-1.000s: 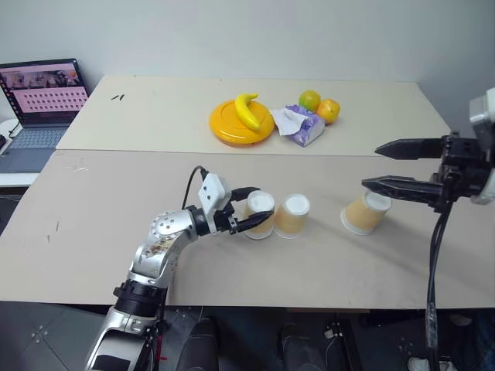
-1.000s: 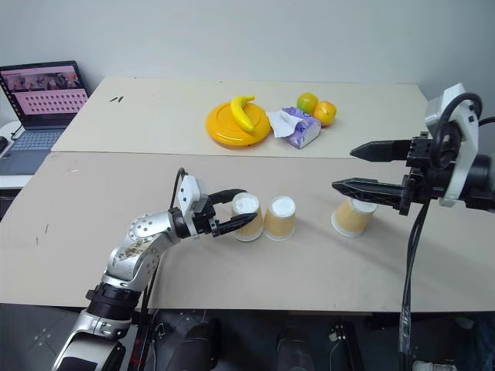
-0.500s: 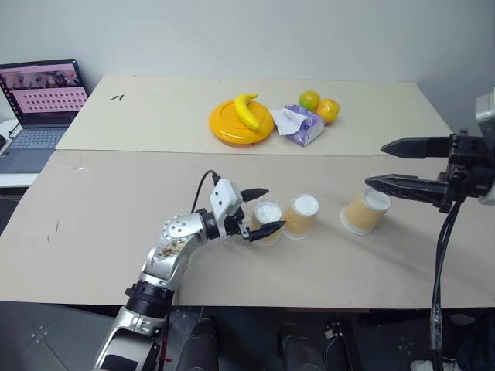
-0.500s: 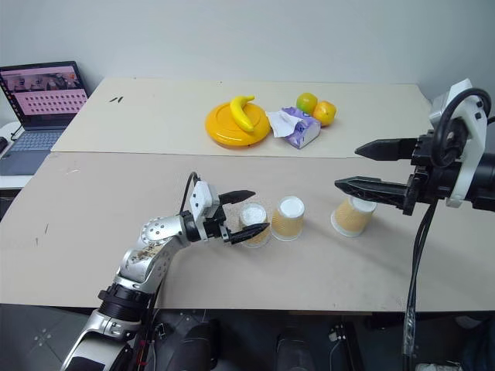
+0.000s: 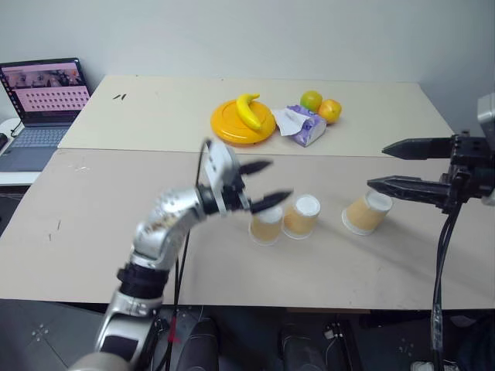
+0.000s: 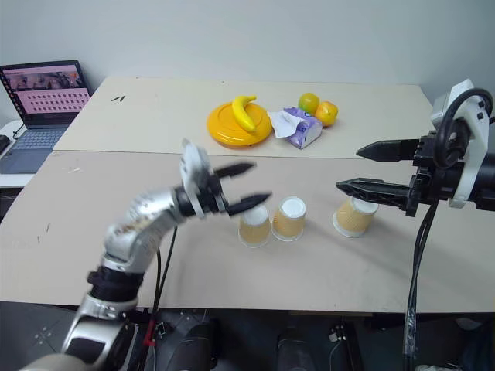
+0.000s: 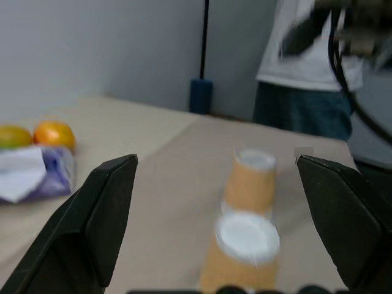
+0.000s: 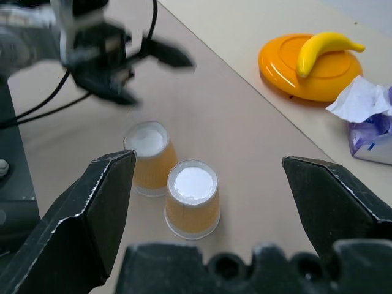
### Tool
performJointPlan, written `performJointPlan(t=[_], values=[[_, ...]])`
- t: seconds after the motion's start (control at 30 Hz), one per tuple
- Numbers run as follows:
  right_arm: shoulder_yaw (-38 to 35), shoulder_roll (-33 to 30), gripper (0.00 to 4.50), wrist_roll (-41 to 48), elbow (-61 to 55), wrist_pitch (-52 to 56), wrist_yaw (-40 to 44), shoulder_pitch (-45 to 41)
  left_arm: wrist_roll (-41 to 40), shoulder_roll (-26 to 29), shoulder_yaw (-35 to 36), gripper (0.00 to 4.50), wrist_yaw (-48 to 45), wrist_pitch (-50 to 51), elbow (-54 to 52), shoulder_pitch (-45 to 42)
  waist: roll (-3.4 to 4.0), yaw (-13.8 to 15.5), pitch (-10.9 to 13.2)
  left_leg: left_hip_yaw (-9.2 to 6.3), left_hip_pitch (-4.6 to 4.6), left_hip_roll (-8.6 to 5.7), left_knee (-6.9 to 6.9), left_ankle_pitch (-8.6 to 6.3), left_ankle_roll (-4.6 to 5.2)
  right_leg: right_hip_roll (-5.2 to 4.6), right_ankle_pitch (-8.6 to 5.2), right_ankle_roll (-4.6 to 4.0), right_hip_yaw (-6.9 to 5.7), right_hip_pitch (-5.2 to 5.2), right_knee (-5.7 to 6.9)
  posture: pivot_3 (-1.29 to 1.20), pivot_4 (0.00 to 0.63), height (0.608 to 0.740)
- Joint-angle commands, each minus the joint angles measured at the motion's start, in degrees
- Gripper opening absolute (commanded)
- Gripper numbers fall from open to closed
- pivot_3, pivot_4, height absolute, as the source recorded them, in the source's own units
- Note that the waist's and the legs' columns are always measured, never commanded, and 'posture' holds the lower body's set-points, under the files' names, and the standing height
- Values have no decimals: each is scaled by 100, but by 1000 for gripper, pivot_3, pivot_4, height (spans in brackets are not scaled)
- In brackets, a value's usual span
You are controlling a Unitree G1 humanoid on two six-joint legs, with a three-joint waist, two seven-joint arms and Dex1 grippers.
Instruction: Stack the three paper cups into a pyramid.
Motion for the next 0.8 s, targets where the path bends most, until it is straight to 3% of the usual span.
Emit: performJointPlan(t=[0.03,0.2,0.3,0.5,0.8], values=[[-266,96,4500,-577,40,-528,-185,459,-851,801,472,4409,-276,1029,-524,-275,0,-30,0,0,1,0,-3,-1,2,0,-2,2,1,-2,0,0,150,732],[-466,522,4500,-914,172,-999,-208,1222,-1139,1912,612,4409,-833,1487,-746,-18,2,-63,0,0,3,1,-12,-2,4,2,-6,0,1,-5,2,0,150,732],[-388,884,4500,-1267,530,-1498,-361,1480,-1255,2256,632,4409,-1035,1606,-777,107,1,-66,0,2,3,0,-8,-2,3,1,-6,-1,1,-2,2,0,150,732],[-490,1484,4500,-1627,1052,-2246,-549,1732,-1671,2399,657,4409,-1131,1908,-907,42,1,-30,0,-1,3,1,-4,-1,1,3,-8,3,2,1,2,0,150,732],[-525,1934,4500,-2030,1887,-3100,-921,1774,-1565,2346,520,4409,-1036,1837,-734,-236,1,-33,0,0,5,1,-5,0,1,5,-6,-1,4,2,2,0,150,732]])
